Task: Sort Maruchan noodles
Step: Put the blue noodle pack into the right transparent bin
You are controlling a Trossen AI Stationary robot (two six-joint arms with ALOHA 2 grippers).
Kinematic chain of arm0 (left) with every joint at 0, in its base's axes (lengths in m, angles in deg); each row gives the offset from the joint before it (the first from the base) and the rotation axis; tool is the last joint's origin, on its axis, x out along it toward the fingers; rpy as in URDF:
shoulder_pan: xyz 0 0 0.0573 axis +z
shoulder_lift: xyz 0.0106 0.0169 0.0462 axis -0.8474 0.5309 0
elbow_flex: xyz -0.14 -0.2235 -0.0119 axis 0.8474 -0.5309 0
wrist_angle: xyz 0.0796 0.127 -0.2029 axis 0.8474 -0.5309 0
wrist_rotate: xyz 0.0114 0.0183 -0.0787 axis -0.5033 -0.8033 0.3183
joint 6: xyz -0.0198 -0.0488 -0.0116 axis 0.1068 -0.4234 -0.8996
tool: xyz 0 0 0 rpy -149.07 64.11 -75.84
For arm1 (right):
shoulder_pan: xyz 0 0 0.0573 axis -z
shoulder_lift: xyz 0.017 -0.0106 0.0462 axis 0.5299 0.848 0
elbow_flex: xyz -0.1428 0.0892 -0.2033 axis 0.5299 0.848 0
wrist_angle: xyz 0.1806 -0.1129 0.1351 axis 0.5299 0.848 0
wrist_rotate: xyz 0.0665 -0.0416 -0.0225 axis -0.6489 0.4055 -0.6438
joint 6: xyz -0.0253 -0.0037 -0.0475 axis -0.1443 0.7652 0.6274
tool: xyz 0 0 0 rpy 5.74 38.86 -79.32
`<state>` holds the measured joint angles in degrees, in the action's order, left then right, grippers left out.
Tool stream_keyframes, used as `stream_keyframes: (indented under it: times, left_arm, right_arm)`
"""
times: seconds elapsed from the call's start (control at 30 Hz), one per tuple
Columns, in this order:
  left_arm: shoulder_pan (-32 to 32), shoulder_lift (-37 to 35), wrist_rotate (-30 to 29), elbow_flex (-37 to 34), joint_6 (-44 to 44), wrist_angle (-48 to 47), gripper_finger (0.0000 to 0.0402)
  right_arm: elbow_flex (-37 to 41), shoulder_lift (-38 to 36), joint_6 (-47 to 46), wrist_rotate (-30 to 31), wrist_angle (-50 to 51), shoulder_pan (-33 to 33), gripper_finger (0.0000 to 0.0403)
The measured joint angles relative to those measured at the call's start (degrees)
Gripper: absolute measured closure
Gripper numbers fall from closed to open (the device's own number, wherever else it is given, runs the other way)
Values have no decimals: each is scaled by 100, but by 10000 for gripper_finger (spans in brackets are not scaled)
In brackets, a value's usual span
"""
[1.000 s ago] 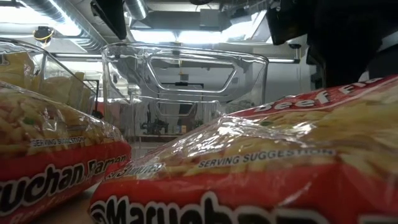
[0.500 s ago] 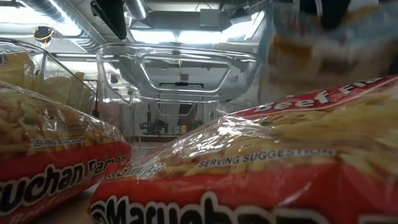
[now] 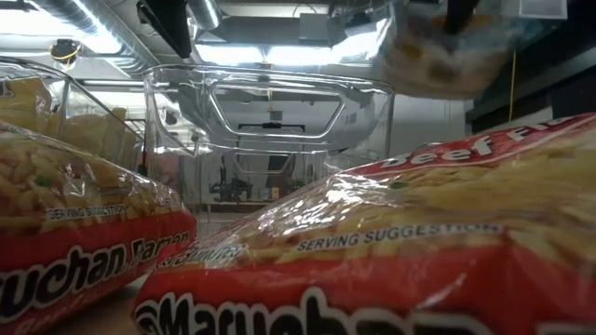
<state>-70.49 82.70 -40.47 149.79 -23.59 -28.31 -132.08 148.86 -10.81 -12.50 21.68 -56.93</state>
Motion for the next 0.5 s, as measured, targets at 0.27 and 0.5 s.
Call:
stream_keyframes:
  times: [0.27, 0.5]
  left_arm:
    - [0, 0, 0, 0, 44, -2, 333]
    - [4, 0, 0, 0, 42, 22, 333]
  right_arm:
    - [1575, -941, -156, 310, 0, 254, 403]
    - [2672, -1682, -297, 846, -19, 719, 403]
